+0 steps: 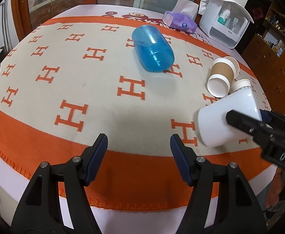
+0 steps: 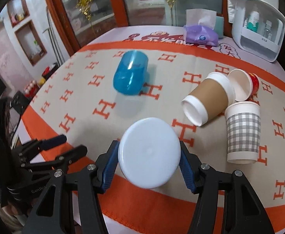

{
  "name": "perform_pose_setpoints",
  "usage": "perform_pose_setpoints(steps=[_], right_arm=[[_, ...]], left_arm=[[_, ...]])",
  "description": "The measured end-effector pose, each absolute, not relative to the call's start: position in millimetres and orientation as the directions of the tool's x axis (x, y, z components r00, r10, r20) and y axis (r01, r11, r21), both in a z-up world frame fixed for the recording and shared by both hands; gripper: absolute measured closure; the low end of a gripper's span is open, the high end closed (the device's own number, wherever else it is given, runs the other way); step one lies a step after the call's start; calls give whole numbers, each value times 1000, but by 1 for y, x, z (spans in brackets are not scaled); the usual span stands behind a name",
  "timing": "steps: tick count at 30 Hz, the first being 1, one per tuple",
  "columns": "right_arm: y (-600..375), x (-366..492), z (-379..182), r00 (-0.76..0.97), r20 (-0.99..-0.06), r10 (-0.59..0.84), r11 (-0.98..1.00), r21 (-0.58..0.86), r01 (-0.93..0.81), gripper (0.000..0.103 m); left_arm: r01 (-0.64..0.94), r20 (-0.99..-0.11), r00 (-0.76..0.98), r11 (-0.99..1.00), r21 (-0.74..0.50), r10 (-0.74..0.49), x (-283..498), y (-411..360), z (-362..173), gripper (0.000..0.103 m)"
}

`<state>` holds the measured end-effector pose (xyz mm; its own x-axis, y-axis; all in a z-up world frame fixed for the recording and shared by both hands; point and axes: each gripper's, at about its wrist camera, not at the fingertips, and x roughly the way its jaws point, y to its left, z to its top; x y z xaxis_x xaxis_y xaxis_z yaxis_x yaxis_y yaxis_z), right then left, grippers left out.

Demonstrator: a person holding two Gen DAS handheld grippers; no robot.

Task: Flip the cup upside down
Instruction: 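Lower the white cup upside down onto the cloth and open the right tool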

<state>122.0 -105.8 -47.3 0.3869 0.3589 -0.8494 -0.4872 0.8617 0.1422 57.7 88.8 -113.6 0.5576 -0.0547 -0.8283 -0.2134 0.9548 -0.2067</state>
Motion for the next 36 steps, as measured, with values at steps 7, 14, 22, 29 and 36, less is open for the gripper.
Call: perform_pose_setpoints(steps=[7, 14, 22, 29, 36], right_arm=[[-93, 121, -59, 383, -861, 335, 858, 110, -502, 44], [-82, 124, -61, 404, -853, 332, 848, 82, -523, 41], [-92, 123, -52, 422, -822, 383, 851, 135, -508, 23], [-106, 116, -39, 441, -805, 398, 860, 160, -484, 23], [-132, 99, -20, 453, -786, 421, 876, 222, -429, 23]], left_arm=[[-218, -829, 556, 954, -208, -54, 56, 90, -114, 39], [-212, -824, 564, 957, -200, -47, 55, 92, -113, 39], [-208, -825, 563, 958, -198, -48, 56, 91, -109, 39], [-188, -821, 568, 964, -189, -50, 55, 85, -98, 39], [-146, -809, 587, 976, -159, -44, 51, 69, -70, 39]])
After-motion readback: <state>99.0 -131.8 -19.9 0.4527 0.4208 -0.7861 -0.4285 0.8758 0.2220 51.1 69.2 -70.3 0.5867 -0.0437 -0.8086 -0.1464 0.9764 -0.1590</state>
